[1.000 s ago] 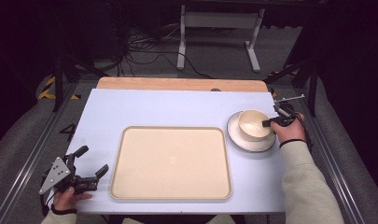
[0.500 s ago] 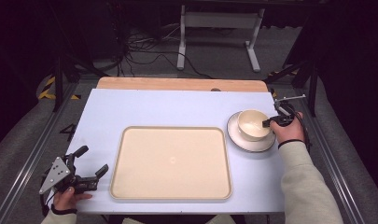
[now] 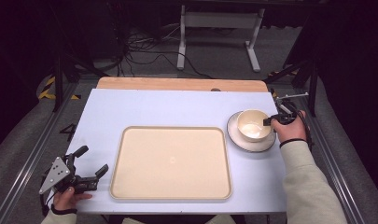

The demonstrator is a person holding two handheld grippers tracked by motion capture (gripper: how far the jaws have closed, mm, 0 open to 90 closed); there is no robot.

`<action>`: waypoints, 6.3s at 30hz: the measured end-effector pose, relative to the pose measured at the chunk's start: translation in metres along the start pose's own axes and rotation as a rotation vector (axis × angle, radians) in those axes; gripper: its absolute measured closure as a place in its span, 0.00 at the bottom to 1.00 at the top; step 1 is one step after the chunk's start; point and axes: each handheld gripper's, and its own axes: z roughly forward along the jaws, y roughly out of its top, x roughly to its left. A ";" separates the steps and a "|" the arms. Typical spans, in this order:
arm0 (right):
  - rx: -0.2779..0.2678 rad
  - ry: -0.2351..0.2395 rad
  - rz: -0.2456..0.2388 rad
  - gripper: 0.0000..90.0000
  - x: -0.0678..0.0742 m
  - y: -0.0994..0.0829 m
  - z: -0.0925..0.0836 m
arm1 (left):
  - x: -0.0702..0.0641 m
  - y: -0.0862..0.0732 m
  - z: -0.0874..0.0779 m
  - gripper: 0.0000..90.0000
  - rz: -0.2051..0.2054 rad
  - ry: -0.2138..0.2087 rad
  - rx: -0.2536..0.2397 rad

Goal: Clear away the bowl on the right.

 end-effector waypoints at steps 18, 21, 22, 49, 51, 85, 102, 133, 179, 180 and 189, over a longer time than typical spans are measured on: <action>0.006 0.012 0.024 0.91 0.026 0.003 -0.028 | 0.000 0.000 0.000 0.00 0.000 0.002 0.001; 0.001 0.017 0.016 0.90 0.030 0.004 -0.034 | 0.000 0.000 0.000 0.00 0.000 0.002 0.001; 0.002 0.016 0.010 0.90 0.031 0.004 -0.036 | 0.000 0.000 0.000 0.00 0.000 0.002 0.001; 0.016 0.107 -0.080 0.89 0.093 0.000 -0.059 | 0.000 0.000 0.000 0.00 0.001 0.001 0.002; 0.017 0.115 -0.081 0.89 0.099 0.000 -0.058 | 0.000 0.000 0.000 0.00 0.002 0.002 0.001; 0.047 0.248 -0.223 0.88 0.201 -0.002 -0.051 | 0.000 0.000 0.000 0.00 0.000 0.000 0.002; 0.076 0.335 -0.266 0.88 0.242 -0.005 -0.043 | 0.000 0.000 0.000 0.00 0.000 0.000 0.001; 0.177 0.409 -0.246 0.88 0.262 -0.031 0.021 | 0.000 0.000 0.000 0.00 0.004 0.000 0.001; 0.214 0.402 -0.223 0.86 0.250 -0.050 0.064 | -0.001 0.000 0.001 0.00 0.007 -0.001 0.004; 0.212 0.406 -0.227 0.86 0.250 -0.050 0.065 | -0.001 0.000 0.001 0.00 0.007 -0.001 0.004; 0.154 0.469 -0.235 0.79 0.243 -0.050 0.064 | -0.001 0.000 0.001 0.00 0.007 0.000 0.005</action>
